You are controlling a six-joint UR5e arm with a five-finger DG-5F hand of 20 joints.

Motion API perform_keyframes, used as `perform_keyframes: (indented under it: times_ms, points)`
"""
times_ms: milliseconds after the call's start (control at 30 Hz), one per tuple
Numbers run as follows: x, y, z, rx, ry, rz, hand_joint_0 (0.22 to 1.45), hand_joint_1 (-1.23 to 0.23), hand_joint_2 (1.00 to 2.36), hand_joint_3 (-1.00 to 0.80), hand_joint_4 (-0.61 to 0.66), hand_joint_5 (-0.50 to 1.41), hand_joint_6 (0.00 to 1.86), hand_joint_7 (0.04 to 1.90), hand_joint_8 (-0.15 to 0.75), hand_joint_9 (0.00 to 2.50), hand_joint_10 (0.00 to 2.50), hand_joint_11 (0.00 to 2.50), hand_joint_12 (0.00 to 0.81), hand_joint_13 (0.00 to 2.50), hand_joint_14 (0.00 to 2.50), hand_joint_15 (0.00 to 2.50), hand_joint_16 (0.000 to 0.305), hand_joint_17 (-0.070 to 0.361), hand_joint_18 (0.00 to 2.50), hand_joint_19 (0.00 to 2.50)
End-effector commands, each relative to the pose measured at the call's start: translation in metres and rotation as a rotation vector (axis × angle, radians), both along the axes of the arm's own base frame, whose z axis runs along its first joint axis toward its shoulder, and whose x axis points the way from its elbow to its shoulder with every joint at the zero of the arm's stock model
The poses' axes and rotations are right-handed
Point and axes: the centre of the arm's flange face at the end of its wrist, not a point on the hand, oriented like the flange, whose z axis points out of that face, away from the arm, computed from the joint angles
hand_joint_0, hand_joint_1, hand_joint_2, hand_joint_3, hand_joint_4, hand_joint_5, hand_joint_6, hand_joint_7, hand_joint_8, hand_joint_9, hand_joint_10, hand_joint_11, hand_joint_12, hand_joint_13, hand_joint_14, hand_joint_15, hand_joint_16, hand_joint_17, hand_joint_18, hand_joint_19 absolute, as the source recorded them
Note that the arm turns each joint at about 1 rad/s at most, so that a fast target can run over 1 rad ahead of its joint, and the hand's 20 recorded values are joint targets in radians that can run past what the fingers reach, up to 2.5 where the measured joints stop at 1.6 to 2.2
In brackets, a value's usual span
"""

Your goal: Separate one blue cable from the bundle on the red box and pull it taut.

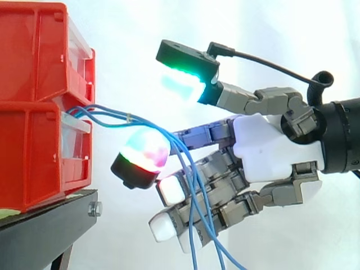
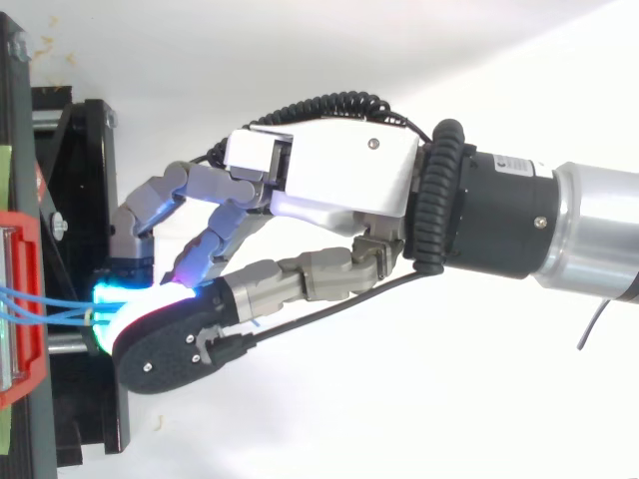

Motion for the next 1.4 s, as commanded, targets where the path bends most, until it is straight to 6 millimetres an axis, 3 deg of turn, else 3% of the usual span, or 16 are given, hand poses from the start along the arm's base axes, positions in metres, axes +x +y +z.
perform_keyframes:
  times_ms: [0,133,333,533,600,800,867,900,933,1033,1100,1300,1367]
  points:
    - [-0.001,0.000,0.000,-0.001,0.012,0.000,0.43,-0.49,1.00,-0.50,0.01,-0.09,0.89,0.89,0.242,1.09,0.01,0.42,0.309,0.82,0.02,0.41,0.053,0.119,0.63,0.54]
    - [-0.002,-0.002,0.000,-0.002,0.017,-0.002,0.55,-0.61,1.01,-0.41,0.00,-0.10,0.89,0.97,0.208,1.06,0.02,0.45,0.271,0.78,0.02,0.43,0.044,0.098,0.57,0.58]
    - [-0.003,-0.006,0.006,-0.007,0.035,-0.006,0.62,-0.76,1.02,-0.28,0.01,-0.13,0.93,0.91,0.208,0.99,0.02,0.51,0.263,0.78,0.02,0.43,0.042,0.094,0.61,0.54]
    - [-0.004,-0.010,0.014,-0.012,0.054,-0.011,0.73,-0.83,1.02,-0.34,-0.13,-0.15,0.95,1.00,0.191,0.97,0.02,0.53,0.252,0.79,0.02,0.41,0.042,0.094,0.66,0.49]
    - [-0.004,-0.013,0.016,-0.013,0.060,-0.014,0.77,-0.83,1.00,-0.48,-0.15,-0.15,0.96,1.08,0.193,0.99,0.02,0.52,0.251,0.81,0.02,0.41,0.041,0.092,0.68,0.48]
    - [-0.007,-0.016,0.021,-0.019,0.089,-0.016,0.67,-0.90,1.00,-0.50,-0.13,-0.13,0.97,1.05,0.200,1.06,0.02,0.53,0.243,0.86,0.02,0.46,0.040,0.091,0.72,0.50]
    - [-0.008,-0.017,0.022,-0.020,0.093,-0.015,0.55,-0.92,1.00,-0.50,-0.05,-0.11,0.96,0.94,0.208,1.09,0.02,0.54,0.250,0.88,0.02,0.48,0.042,0.094,0.73,0.51]
    - [-0.008,-0.017,0.022,-0.020,0.095,-0.015,0.54,-0.92,1.00,-0.50,-0.05,-0.11,0.96,0.91,0.208,1.09,0.02,0.53,0.251,0.88,0.02,0.47,0.042,0.095,0.73,0.51]
    - [-0.009,-0.018,0.024,-0.019,0.095,-0.015,0.45,-0.88,1.00,-0.50,0.00,-0.10,0.94,0.81,0.231,1.15,0.02,0.52,0.272,0.90,0.02,0.47,0.047,0.106,0.77,0.50]
    - [-0.010,-0.019,0.026,-0.020,0.100,-0.016,0.37,-0.77,1.00,-0.50,0.02,-0.08,0.93,0.78,0.249,1.17,0.02,0.51,0.311,0.93,0.02,0.47,0.055,0.125,0.82,0.51]
    - [-0.011,-0.021,0.025,-0.021,0.107,-0.018,0.34,-0.58,1.00,-0.50,0.02,-0.08,0.91,0.82,0.253,1.18,0.02,0.49,0.332,0.94,0.02,0.48,0.060,0.135,0.81,0.54]
    - [-0.014,-0.025,0.031,-0.021,0.110,-0.022,0.39,-0.51,1.00,-0.50,0.01,-0.09,0.89,0.83,0.244,1.17,0.02,0.51,0.321,0.91,0.02,0.48,0.056,0.126,0.74,0.58]
    - [-0.015,-0.027,0.037,-0.025,0.103,-0.025,0.47,-0.55,1.00,-0.50,-0.01,-0.10,0.89,0.88,0.224,1.15,0.02,0.53,0.290,0.88,0.02,0.51,0.049,0.109,0.68,0.62]
